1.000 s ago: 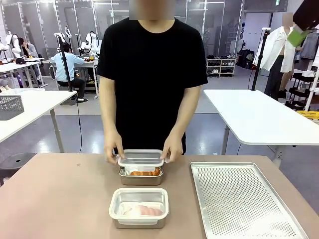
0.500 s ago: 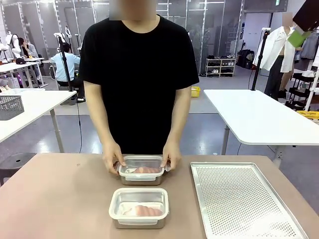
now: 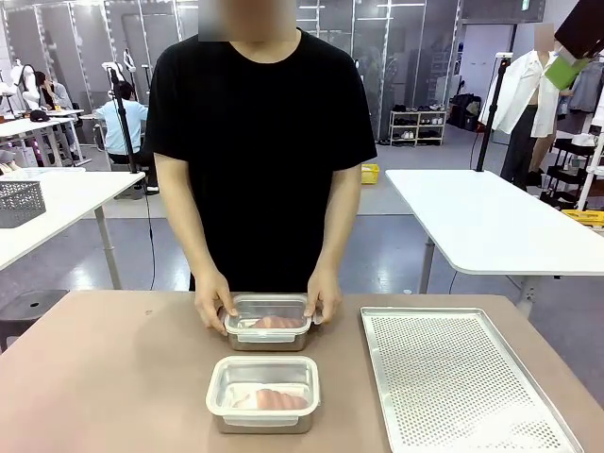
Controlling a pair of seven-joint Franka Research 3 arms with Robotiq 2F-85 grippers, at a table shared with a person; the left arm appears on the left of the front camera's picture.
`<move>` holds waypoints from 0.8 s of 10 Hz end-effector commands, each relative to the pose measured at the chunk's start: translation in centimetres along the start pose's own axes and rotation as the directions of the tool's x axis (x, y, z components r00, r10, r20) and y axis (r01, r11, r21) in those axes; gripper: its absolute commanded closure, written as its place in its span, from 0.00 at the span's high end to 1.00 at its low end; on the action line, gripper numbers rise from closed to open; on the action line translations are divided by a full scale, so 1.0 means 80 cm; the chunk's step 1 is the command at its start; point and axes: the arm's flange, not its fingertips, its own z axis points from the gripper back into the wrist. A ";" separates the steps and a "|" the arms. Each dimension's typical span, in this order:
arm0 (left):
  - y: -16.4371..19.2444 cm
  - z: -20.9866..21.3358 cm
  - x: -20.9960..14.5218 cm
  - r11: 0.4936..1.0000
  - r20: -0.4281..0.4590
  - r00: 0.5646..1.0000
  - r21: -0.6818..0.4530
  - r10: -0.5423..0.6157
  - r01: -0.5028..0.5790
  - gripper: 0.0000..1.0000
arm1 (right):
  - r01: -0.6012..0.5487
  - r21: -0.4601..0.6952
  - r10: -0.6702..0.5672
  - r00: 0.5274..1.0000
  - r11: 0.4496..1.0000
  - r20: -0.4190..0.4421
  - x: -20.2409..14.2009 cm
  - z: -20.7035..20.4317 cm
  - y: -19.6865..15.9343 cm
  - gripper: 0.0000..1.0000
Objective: Place the bread into the airtight container.
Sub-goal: Pick up a Butter Roll and place it into an empty Airtight Container.
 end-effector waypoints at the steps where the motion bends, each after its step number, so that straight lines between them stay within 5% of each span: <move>1: -0.004 0.008 -0.002 1.000 0.010 1.000 0.003 -0.004 0.004 1.00 | 0.007 -0.008 -0.007 1.000 1.000 -0.003 0.000 0.000 -0.002 1.00; 8: -0.004 0.008 -0.002 1.000 0.010 1.000 0.003 -0.004 0.004 1.00 | 0.007 -0.008 -0.007 1.000 1.000 -0.003 0.000 0.000 -0.002 1.00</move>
